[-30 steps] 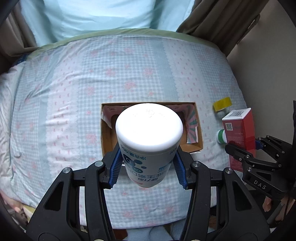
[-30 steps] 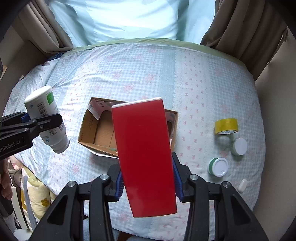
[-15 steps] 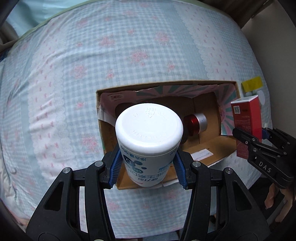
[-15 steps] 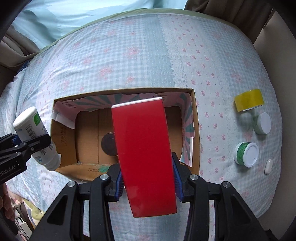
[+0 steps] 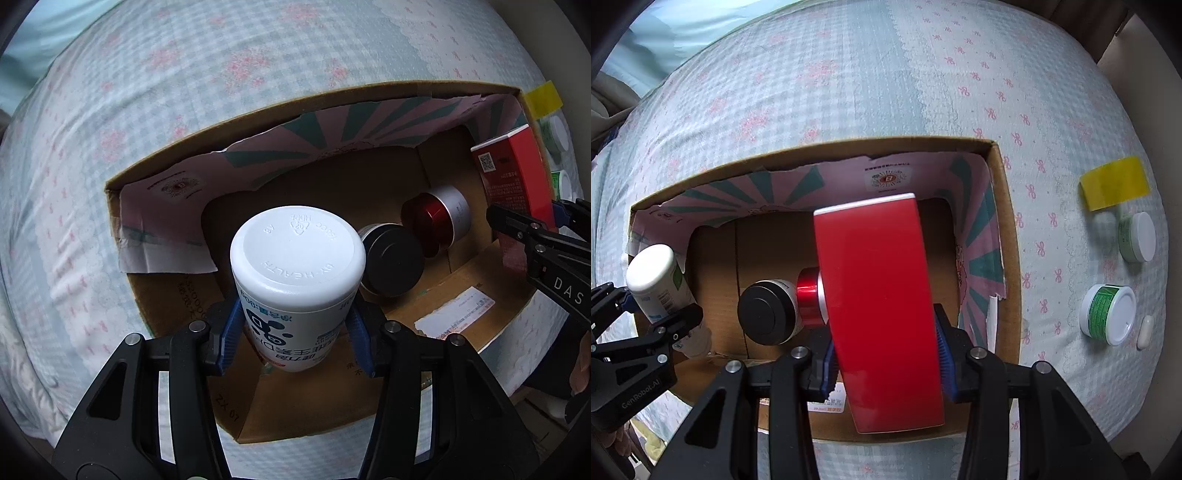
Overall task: Organize rigid objects
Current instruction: 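Carry the bottle and red box into the cardboard box and release both, then withdraw both tools from the box toward the remaining items, then grasp the white-lidded green jar with the left tool while the right tool grasps the earbud case, then carry the green jar and earbud case into the cardboard box and release both, then lift both tools out of the box toward the tape and white jar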
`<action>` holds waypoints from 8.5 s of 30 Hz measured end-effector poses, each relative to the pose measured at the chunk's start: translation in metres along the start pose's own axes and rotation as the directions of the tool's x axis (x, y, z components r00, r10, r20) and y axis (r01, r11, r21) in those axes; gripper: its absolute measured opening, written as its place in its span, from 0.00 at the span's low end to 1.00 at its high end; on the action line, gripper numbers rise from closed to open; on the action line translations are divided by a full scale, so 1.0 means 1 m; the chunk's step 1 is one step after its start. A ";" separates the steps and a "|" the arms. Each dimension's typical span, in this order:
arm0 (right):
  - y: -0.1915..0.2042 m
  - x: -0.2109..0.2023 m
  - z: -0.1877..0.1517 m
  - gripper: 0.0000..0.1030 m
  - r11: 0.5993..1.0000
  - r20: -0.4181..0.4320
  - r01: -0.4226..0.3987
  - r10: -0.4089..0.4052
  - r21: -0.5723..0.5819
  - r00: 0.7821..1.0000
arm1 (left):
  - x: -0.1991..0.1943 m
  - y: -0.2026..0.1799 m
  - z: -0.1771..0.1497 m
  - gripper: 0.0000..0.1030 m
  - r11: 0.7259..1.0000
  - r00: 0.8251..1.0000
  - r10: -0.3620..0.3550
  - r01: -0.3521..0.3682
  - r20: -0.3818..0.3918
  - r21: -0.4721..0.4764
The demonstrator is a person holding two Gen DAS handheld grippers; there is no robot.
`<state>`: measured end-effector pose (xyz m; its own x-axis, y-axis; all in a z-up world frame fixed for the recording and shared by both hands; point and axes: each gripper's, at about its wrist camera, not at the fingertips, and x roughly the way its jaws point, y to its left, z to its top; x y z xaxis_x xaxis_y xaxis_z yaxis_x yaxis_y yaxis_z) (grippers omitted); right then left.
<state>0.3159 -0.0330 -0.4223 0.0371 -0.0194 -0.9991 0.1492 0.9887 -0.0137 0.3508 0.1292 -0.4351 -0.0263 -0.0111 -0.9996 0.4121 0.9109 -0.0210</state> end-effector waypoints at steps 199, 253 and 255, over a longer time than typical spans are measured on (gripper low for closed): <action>0.001 -0.150 -0.062 0.40 0.991 0.346 -0.132 0.112 0.032 0.931 | -0.168 0.010 -0.088 0.66 0.987 0.881 0.027 0.052 0.471 -0.152; 0.046 -0.005 -0.081 1.00 0.987 0.196 -0.114 0.134 -0.113 0.971 | -0.068 0.027 -0.015 1.00 0.996 0.931 -0.022 0.053 0.364 -0.074; 0.047 -0.010 -0.081 1.00 0.986 0.194 -0.119 0.139 -0.113 0.971 | -0.073 0.027 -0.018 1.00 0.995 0.929 -0.024 0.058 0.370 -0.080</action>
<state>0.2427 0.0253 -0.4165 0.2484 0.0901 -0.9644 0.0308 0.9944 0.1009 0.3475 0.1623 -0.3620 0.3027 -0.1848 -0.9350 0.3356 0.9389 -0.0769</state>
